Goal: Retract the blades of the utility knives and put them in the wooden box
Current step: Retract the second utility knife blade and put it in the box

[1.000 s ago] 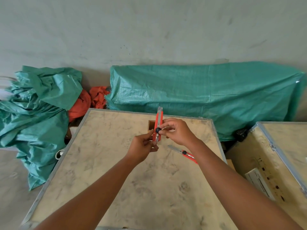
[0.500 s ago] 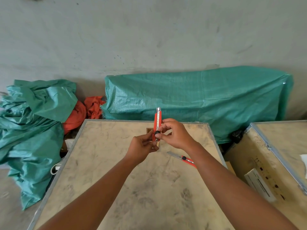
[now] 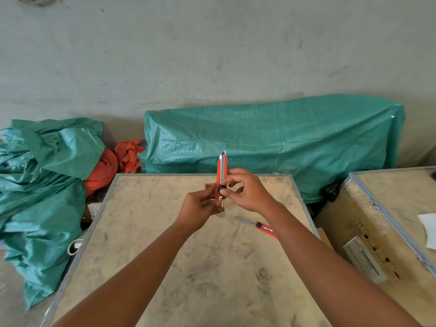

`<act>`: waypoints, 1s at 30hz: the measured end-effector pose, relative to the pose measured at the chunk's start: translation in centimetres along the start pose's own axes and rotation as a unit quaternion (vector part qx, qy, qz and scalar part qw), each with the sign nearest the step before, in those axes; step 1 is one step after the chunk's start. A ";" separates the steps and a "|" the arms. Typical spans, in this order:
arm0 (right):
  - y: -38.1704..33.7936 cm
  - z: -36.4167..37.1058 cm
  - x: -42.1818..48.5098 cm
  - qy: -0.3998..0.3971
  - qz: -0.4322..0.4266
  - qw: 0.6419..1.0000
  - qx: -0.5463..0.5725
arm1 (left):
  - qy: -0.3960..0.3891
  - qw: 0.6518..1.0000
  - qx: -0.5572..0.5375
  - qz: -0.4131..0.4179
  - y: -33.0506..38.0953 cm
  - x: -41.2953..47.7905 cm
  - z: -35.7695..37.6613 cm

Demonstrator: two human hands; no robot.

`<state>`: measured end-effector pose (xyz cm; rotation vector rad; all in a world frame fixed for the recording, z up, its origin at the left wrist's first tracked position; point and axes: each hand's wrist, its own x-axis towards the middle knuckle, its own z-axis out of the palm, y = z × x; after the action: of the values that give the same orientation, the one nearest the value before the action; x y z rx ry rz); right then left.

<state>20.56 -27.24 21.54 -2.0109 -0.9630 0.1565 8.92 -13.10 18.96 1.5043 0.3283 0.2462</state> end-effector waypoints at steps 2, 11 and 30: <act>0.3 0.2 0.0 0.017 0.004 1.000 0.000 | -0.003 1.000 -0.001 -0.001 0.1 0.0 0.1; 2.5 0.4 2.0 0.052 0.051 0.996 0.051 | 0.000 1.000 0.008 -0.002 -0.8 2.0 0.6; 10.9 5.9 10.0 0.130 0.122 0.982 0.058 | 0.034 0.944 0.313 -0.103 -7.0 14.2 -3.5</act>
<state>31.15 -19.95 12.06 -1.9763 -0.5309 0.0792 20.57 -5.15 10.97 2.0713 0.6578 0.0203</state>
